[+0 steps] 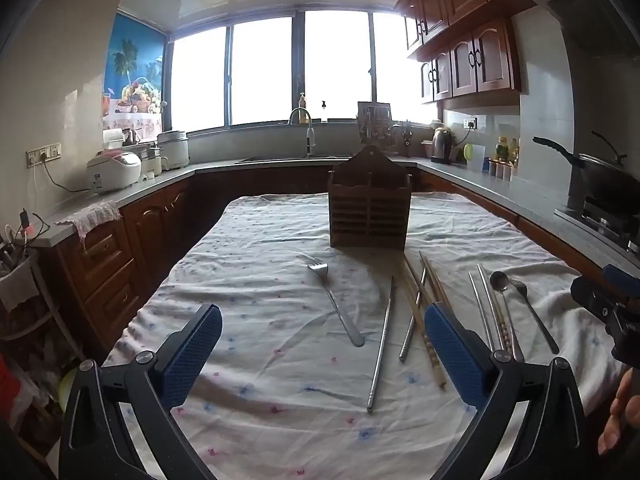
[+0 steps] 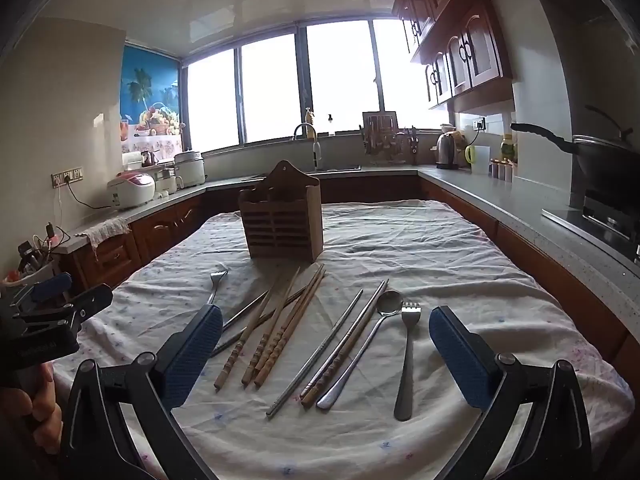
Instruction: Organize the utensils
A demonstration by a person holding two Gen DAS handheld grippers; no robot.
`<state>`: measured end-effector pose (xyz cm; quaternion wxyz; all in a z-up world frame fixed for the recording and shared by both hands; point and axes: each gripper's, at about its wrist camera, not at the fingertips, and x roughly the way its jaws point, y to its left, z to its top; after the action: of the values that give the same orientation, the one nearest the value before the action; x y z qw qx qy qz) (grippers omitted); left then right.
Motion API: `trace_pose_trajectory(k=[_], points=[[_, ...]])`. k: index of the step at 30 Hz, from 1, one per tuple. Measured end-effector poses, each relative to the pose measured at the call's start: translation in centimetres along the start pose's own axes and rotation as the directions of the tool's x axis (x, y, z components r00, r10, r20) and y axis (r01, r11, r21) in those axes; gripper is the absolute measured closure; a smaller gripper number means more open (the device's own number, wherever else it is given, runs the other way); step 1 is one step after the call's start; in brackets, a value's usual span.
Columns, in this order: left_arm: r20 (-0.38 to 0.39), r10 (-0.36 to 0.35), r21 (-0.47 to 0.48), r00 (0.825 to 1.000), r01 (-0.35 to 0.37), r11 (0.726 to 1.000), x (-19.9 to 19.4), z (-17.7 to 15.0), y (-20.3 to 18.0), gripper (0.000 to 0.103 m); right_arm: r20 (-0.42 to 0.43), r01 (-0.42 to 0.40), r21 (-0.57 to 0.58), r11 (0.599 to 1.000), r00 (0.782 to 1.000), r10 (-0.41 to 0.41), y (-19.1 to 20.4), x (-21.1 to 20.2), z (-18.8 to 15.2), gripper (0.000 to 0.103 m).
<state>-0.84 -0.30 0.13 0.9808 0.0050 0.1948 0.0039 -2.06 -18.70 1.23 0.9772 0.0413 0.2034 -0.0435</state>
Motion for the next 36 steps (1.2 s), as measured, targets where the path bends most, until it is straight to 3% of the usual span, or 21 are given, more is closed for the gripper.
trace_pose_trajectory(k=[36], points=[[-0.004,-0.007,-0.013,1.0,0.007,1.0,0.75,0.11,0.23,0.001,0.009,-0.042,0.004,0.999,0.999,0.042,0.39,-0.37,0.75,0.0]])
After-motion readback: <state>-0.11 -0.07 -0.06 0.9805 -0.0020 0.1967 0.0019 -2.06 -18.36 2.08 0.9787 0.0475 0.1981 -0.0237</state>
